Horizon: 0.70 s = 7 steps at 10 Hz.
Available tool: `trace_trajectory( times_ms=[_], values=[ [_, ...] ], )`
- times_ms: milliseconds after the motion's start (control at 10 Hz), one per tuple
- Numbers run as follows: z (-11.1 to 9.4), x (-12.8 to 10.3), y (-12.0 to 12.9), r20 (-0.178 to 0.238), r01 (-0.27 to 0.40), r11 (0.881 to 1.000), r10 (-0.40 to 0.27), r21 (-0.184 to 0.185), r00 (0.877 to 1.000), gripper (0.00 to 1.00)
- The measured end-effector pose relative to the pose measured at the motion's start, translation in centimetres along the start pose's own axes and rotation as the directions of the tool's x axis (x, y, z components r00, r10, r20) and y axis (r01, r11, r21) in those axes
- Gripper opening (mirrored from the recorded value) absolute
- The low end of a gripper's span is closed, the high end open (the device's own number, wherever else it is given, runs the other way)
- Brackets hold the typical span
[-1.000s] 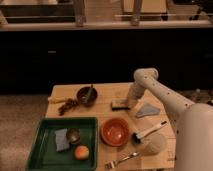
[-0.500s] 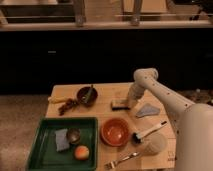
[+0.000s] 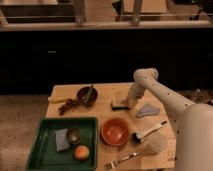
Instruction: Wipe red bowl with eraser
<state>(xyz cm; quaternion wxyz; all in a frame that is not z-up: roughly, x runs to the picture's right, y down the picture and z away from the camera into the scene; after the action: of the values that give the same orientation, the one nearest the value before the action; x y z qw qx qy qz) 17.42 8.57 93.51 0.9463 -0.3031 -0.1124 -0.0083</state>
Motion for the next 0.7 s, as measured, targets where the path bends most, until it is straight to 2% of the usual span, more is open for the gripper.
trace_trajectory(
  times_ms=[200, 300, 700],
  values=[
    [-0.23, -0.09, -0.01, -0.002, 0.003, 1.0, -0.003, -0.002, 1.0, 0.17],
    [-0.27, -0.06, 0.03, -0.002, 0.002, 1.0, -0.002, -0.002, 1.0, 0.29],
    [-0.29, -0.3, 0.22, -0.016, 0.013, 1.0, -0.013, 0.009, 1.0, 0.69]
  ],
)
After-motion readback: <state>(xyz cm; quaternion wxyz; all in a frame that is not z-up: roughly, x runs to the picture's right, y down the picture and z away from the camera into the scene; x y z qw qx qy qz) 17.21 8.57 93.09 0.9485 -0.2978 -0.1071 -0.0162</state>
